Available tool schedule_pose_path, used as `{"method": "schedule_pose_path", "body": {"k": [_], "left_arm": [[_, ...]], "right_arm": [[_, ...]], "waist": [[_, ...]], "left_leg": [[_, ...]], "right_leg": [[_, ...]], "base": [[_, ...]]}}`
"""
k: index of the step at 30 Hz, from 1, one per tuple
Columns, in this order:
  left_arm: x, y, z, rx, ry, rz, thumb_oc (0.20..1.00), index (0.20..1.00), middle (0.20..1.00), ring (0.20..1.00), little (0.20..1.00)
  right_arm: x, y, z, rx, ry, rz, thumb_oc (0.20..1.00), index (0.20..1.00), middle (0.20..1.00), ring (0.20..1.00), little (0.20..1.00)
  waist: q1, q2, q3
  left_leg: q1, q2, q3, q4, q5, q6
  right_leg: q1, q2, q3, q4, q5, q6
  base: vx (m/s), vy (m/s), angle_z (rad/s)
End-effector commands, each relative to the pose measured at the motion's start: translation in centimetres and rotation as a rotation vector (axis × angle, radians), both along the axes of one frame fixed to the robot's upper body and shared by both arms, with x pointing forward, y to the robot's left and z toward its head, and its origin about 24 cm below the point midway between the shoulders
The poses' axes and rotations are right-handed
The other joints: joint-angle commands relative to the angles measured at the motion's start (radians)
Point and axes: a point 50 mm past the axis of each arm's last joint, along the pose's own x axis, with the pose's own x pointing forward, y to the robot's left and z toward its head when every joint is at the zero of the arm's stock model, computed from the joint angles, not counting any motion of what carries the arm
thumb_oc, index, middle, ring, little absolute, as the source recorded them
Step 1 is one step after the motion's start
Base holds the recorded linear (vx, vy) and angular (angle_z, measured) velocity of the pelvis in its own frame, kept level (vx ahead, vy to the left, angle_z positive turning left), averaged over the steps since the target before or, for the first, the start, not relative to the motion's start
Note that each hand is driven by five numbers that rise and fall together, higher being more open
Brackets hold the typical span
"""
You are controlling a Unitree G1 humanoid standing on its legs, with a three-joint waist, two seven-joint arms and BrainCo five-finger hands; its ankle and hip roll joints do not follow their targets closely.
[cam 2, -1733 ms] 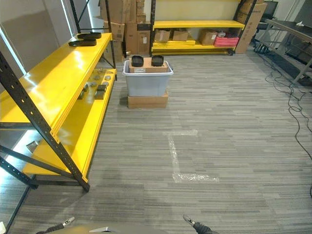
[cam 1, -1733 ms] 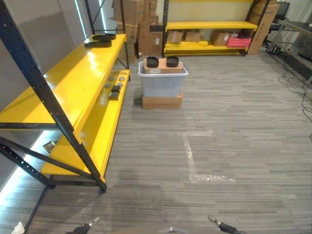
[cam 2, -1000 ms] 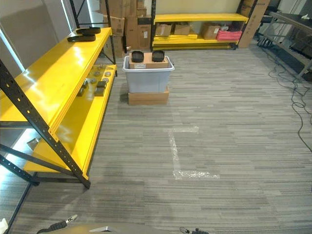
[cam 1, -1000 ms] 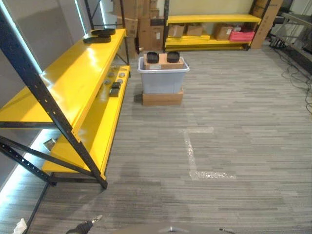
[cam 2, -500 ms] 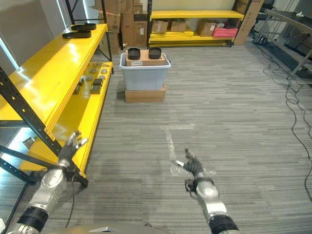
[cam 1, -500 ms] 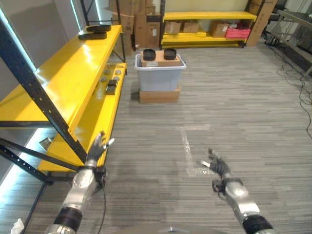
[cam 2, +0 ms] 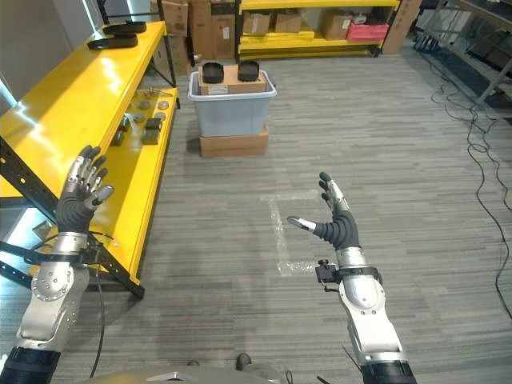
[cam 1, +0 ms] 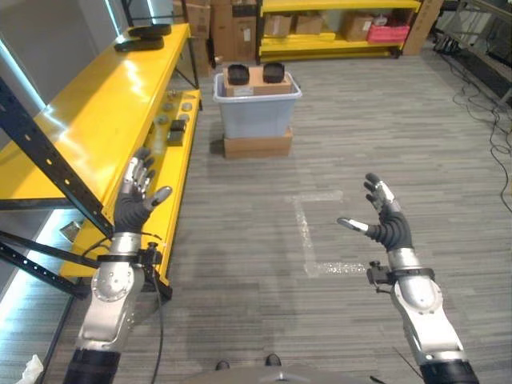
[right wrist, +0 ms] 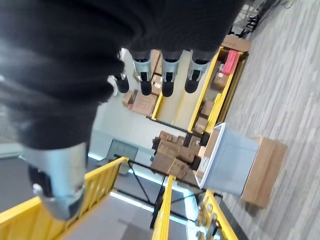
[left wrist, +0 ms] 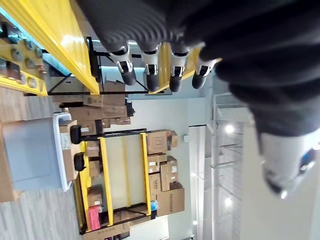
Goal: Move parts from the plastic box to the shelf.
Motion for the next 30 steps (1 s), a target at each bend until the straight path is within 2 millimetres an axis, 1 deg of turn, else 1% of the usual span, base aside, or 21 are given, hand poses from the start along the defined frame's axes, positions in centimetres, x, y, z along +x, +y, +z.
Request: {"method": "schedule_pose_path", "body": {"k": [1,4,6,10,11,12,14,15,16,17,18,20,21,22,23,24,25,27,28,29,30], "left_arm": [[0.8,0.8,0.5,0.084,-0.037,-0.002,1.0,1.0,1.0,1.0,1.0],[1.2,-0.1,-0.4,0.038,0.0,-0.024,1.0,1.0,1.0,1.0,1.0],[1.4,-0.4,-0.6,0.014,0.014,-0.041,1.0,1.0,1.0,1.0,1.0],[1.7,-0.7,-0.3,0.034,0.009,-0.059,1.0,1.0,1.0,1.0,1.0],[1.7,-0.7,-0.3,0.034,0.009,-0.059,1.0,1.0,1.0,1.0,1.0],[1.7,-0.6,-0.3,0.043,0.006,-0.061,1.0,1.0,1.0,1.0,1.0],[1.6,-0.5,-0.3,0.039,0.01,-0.061,1.0,1.0,1.0,1.0,1.0],[1.5,-0.3,-0.4,0.033,0.017,-0.056,1.0,1.0,1.0,1.0,1.0],[1.6,-0.2,-0.5,0.03,0.019,-0.049,1.0,1.0,1.0,1.0,1.0],[1.6,-0.2,-0.6,0.018,0.018,-0.031,1.0,1.0,1.0,1.0,1.0],[1.6,-0.2,-0.5,0.019,0.017,-0.031,1.0,1.0,1.0,1.0,1.0],[1.4,0.1,-0.8,0.001,0.022,-0.008,1.0,1.0,1.0,1.0,1.0],[1.2,0.1,-0.9,-0.004,0.025,-0.008,1.0,1.0,1.0,1.0,1.0],[1.1,0.3,-0.9,0.005,0.025,0.005,1.0,1.0,1.0,1.0,1.0],[1.3,0.2,-1.0,0.007,0.029,0.013,1.0,1.0,1.0,1.0,1.0],[1.5,0.2,-1.0,0.01,0.028,0.019,1.0,1.0,1.0,1.0,1.0],[1.6,0.3,-1.0,0.012,0.028,0.021,1.0,1.0,1.0,1.0,1.0],[1.9,-0.1,-1.0,0.033,0.034,0.009,1.0,1.0,1.0,1.0,1.0],[2.1,-0.4,-1.0,0.052,0.037,-0.008,1.0,1.0,1.0,1.0,1.0],[2.2,-0.4,-1.0,0.053,0.037,-0.009,1.0,1.0,1.0,1.0,1.0],[2.3,-0.7,-1.0,0.069,0.038,-0.024,1.0,1.0,1.0,1.0,1.0]], "right_arm": [[0.6,-0.1,1.2,0.018,-0.083,0.019,1.0,1.0,1.0,1.0,1.0],[0.6,0.6,0.8,0.112,-0.08,0.051,1.0,1.0,1.0,1.0,1.0],[0.7,0.9,0.9,0.099,-0.081,0.066,1.0,1.0,1.0,1.0,1.0],[1.1,1.5,1.6,0.125,-0.105,0.12,1.0,1.0,1.0,1.0,1.0],[1.1,1.5,1.6,0.125,-0.105,0.12,1.0,1.0,1.0,1.0,1.0],[1.1,1.7,1.7,0.13,-0.107,0.136,1.0,1.0,1.0,1.0,1.0],[1.2,1.9,1.9,0.14,-0.108,0.168,1.0,1.0,1.0,1.0,1.0],[1.2,1.9,1.9,0.149,-0.106,0.173,1.0,1.0,1.0,1.0,1.0],[1.3,2.0,1.9,0.153,-0.104,0.178,1.0,1.0,1.0,1.0,1.0],[1.7,2.0,2.0,0.149,-0.101,0.178,1.0,1.0,1.0,1.0,1.0],[1.7,2.0,2.0,0.149,-0.102,0.177,1.0,1.0,1.0,1.0,1.0],[2.0,2.3,2.1,0.129,-0.1,0.184,1.0,1.0,1.0,1.0,1.0],[2.0,2.4,2.1,0.132,-0.101,0.19,1.0,1.0,1.0,1.0,1.0],[2.4,2.7,1.8,0.203,-0.098,0.199,1.0,1.0,1.0,1.0,1.0],[2.8,3.0,1.6,0.263,-0.101,0.201,1.0,1.0,1.0,1.0,1.0],[3.0,3.2,1.6,0.303,-0.104,0.204,1.0,1.0,1.0,1.0,1.0],[2.8,3.5,1.7,0.332,-0.105,0.223,1.0,1.0,1.0,1.0,1.0],[2.7,3.9,1.6,0.35,-0.106,0.227,1.0,1.0,1.0,1.0,1.0],[2.7,4.0,1.4,0.361,-0.101,0.228,1.0,1.0,1.0,1.0,1.0],[2.7,4.0,1.4,0.362,-0.101,0.228,1.0,1.0,1.0,1.0,1.0],[2.8,4.3,1.3,0.372,-0.095,0.235,1.0,1.0,1.0,1.0,1.0]], "waist": [[0.001,-0.04,0.0],[-0.005,-0.043,0.017],[-0.008,-0.044,0.032],[-0.007,-0.055,0.061],[-0.007,-0.055,0.061],[-0.001,-0.056,0.072],[0.009,-0.057,0.096],[0.021,-0.06,0.12],[0.031,-0.062,0.14],[0.05,-0.074,0.16],[0.048,-0.072,0.157],[0.076,-0.071,0.15],[0.086,-0.07,0.138],[0.111,-0.048,0.123],[0.125,-0.058,0.12],[0.131,-0.059,0.116],[0.138,-0.064,0.099],[0.144,-0.071,0.072],[0.144,-0.078,0.051],[0.145,-0.08,0.05],[0.148,-0.088,0.042]], "left_leg": [[0.063,0.078,-0.02,0.0,-0.128,-0.05],[0.052,0.086,-0.014,0.019,-0.129,-0.055],[0.038,0.093,-0.01,0.06,-0.141,-0.059],[-0.005,0.1,-0.004,0.203,-0.187,-0.065],[-0.005,0.1,-0.004,0.203,-0.187,-0.065],[-0.03,0.1,-0.006,0.273,-0.181,-0.07],[-0.121,0.116,-0.027,0.465,-0.122,-0.078],[-0.186,0.115,-0.053,0.58,-0.044,-0.081],[-0.247,0.099,-0.082,0.672,0.008,-0.079],[-0.364,0.045,-0.102,0.747,0.004,-0.066],[-0.371,0.045,-0.103,0.756,-0.002,-0.064],[-0.437,-0.012,-0.108,0.648,-0.039,-0.059],[-0.424,-0.016,-0.111,0.567,-0.047,-0.056],[-0.441,-0.005,-0.142,0.3,0.021,-0.069],[-0.432,-0.014,-0.138,0.171,0.053,-0.08],[-0.449,-0.016,-0.136,0.123,0.065,-0.087],[-0.416,-0.014,-0.131,0.057,0.08,-0.08],[-0.402,-0.017,-0.133,0.072,0.124,-0.067],[-0.377,-0.024,-0.131,0.069,0.125,-0.049],[-0.377,-0.025,-0.129,0.068,0.125,-0.048],[-0.355,-0.038,-0.128,0.086,0.107,-0.027]], "right_leg": [[0.07,-0.052,-0.001,0.011,-0.137,0.074],[0.059,-0.046,0.003,0.022,-0.143,0.07],[0.048,-0.042,0.011,0.047,-0.153,0.061],[0.046,-0.031,0.035,0.085,-0.181,0.041],[0.046,-0.031,0.035,0.085,-0.181,0.041],[0.051,-0.026,0.039,0.089,-0.188,0.035],[0.072,-0.013,0.045,0.092,-0.196,0.014],[0.085,-0.011,0.048,0.096,-0.197,0.002],[0.095,-0.01,0.046,0.094,-0.198,-0.006],[0.115,-0.019,0.055,0.079,-0.205,-0.011],[0.114,-0.019,0.054,0.076,-0.206,-0.009],[0.141,-0.021,0.072,0.043,-0.213,-0.001],[0.15,-0.025,0.076,0.032,-0.221,0.003],[0.168,-0.004,0.085,0.019,-0.238,0.013],[0.194,-0.014,0.09,0.012,-0.26,0.016],[0.212,-0.009,0.099,0.01,-0.275,0.016],[0.221,-0.01,0.106,0.016,-0.29,0.02],[0.227,-0.019,0.106,0.073,-0.305,0.04],[0.212,-0.029,0.102,0.158,-0.301,0.06],[0.206,-0.031,0.103,0.168,-0.307,0.06],[0.179,-0.047,0.101,0.258,-0.28,0.087]], "base": [[-0.01,-0.066,-0.06],[-0.01,-0.077,-0.09],[-0.01,-0.079,-0.07],[0.05,-0.1,-0.14],[0.04,-0.098,-0.1],[0.04,-0.104,-0.04],[0.05,-0.166,-0.07],[0.04,-0.174,-0.03],[0.09,-0.175,-0.06],[0.1,-0.105,-0.08],[0.15,-0.039,-0.14],[0.27,0.07,-0.1],[0.51,0.169,-0.08],[0.52,0.137,-0.34],[0.53,0.134,-0.43],[0.42,0.084,-0.55],[0.44,0.142,-0.16],[0.47,0.212,-0.16],[0.31,0.165,-0.44],[0.33,0.159,-0.39],[0.4,0.231,-0.51]]}}
